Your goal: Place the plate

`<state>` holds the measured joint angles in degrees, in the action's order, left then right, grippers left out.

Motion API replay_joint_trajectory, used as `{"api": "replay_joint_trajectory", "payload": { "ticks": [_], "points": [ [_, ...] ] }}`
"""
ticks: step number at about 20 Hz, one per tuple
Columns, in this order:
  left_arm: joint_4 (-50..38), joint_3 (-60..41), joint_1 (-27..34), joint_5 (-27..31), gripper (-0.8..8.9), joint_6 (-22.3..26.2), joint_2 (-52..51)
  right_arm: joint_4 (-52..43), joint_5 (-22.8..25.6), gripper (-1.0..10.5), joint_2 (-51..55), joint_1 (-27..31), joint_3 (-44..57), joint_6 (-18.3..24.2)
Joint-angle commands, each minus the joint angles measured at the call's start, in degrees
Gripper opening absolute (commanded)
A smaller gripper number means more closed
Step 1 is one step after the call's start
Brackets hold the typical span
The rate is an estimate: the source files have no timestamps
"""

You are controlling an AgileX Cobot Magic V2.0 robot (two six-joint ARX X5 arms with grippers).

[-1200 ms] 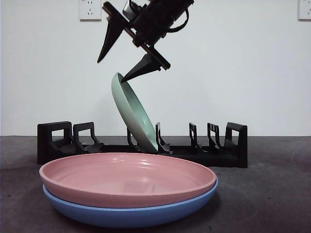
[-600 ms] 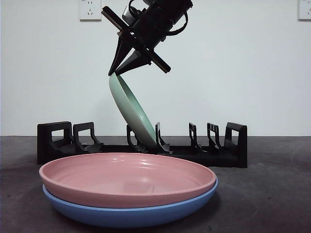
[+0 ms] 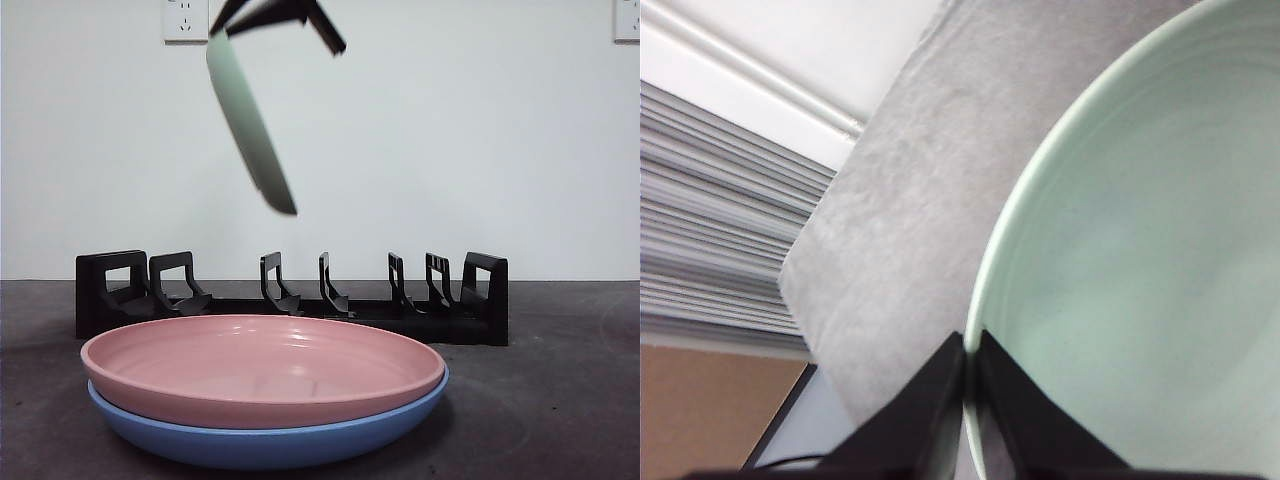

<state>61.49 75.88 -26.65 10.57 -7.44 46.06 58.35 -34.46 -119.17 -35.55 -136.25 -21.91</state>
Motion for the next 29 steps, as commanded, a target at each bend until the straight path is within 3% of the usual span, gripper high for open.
{"api": "replay_joint_trajectory", "payload": {
  "ticks": [1, 3, 5, 13, 18, 25, 29],
  "points": [
    [-0.7, 1.0, -0.2, 0.2, 4.57, 0.5, 0.3, 7.4, 0.0, 0.1, -0.4, -1.6, -7.0, 4.2],
    [-0.8, 1.0, -0.2, 0.2, 4.57, 0.5, 0.3, 16.0, 1.5, 0.1, -0.4, -3.3, -11.5, 7.3],
    [-0.8, 1.0, -0.2, 0.2, 4.57, 0.5, 0.3, 22.9, 7.4, 0.1, -0.4, -5.9, -14.7, 10.6],
    [-0.9, 1.0, -0.2, 0.2, 4.57, 0.5, 0.3, 23.0, 28.4, 0.1, 0.4, -21.0, -14.5, 12.6],
    [-0.9, 1.0, -0.2, 0.2, 4.57, 0.5, 0.3, 23.2, 33.5, 0.1, 0.4, -27.3, -13.6, 13.9],
    [-0.9, 1.0, -0.2, 0.2, 4.57, 0.5, 0.2, 23.2, 38.4, 0.1, 5.7, -32.2, 4.4, 14.8],
    [-0.9, 1.0, -0.2, 0.2, 4.57, 0.5, 0.2, 23.2, 44.6, 0.1, 11.2, -34.2, 19.8, 14.9]
  ]
}}
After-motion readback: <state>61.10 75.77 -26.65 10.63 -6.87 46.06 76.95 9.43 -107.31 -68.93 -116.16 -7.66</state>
